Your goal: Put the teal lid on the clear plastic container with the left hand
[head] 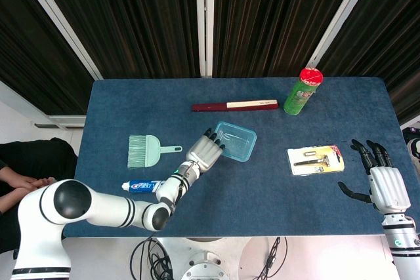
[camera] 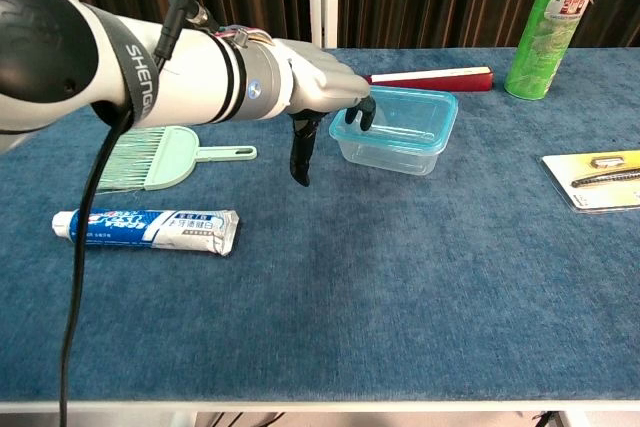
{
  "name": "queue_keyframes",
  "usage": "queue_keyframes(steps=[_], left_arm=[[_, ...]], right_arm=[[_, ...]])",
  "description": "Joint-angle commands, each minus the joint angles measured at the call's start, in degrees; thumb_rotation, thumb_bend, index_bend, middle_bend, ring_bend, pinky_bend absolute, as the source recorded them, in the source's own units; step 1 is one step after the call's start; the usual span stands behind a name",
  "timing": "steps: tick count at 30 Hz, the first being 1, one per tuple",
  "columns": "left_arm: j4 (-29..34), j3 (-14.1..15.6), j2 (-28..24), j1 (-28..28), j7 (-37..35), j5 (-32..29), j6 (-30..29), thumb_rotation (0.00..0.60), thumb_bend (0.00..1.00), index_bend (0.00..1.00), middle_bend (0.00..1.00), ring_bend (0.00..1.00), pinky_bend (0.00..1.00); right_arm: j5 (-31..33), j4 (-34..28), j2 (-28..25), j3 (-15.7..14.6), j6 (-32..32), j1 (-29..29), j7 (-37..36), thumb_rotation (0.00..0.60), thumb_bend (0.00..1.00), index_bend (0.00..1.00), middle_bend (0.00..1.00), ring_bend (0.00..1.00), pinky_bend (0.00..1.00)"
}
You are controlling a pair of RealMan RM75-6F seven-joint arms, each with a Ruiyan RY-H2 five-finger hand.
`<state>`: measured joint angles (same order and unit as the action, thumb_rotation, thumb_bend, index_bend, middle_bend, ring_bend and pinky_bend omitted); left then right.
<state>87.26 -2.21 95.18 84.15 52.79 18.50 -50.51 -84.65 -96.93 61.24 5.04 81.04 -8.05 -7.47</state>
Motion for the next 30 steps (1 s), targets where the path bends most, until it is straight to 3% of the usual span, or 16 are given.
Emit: queue_keyframes(steps=[1, 10, 17, 30], left_arm=[[0.6, -0.5, -0.4, 0.0, -0.1, 0.5, -0.4, 0.6, 0.02, 0.21, 0.18, 0.08, 0.06], [1.3, -2.7, -0.4, 1.5, 0.7, 2.0, -0.9, 0.6, 0.02, 0.21, 0.18, 0.08, 0.06], [-2.4, -4.7, 3.1, 3.9, 1.1, 2.8, 1.2, 0.6, 0.02, 0.21, 0.17, 0.08, 0.06], [-8.6, -4.2, 7.8, 6.2, 2.8, 0.2, 3.4, 0.6, 0.02, 0.21, 0.16, 0.07, 0.05]], right_arm=[[0.0, 0.0, 0.0, 0.0, 0.1, 0.1, 0.0, 0.6, 0.15, 0.0, 0.17, 0.0, 0.0], [0.0, 0.2, 0.1, -0.1, 0.3, 0.3, -0.2, 0.6, 0.15, 0.0, 0.17, 0.0, 0.0], [-0.1, 0.5, 0.1, -0.2, 0.7, 0.7, -0.7, 0.6, 0.15, 0.0, 0.17, 0.0, 0.0], [0.2, 1.6, 0.1, -0.3, 0.7, 1.1, -1.9, 0.6, 0.15, 0.0, 0.17, 0.0, 0.0]])
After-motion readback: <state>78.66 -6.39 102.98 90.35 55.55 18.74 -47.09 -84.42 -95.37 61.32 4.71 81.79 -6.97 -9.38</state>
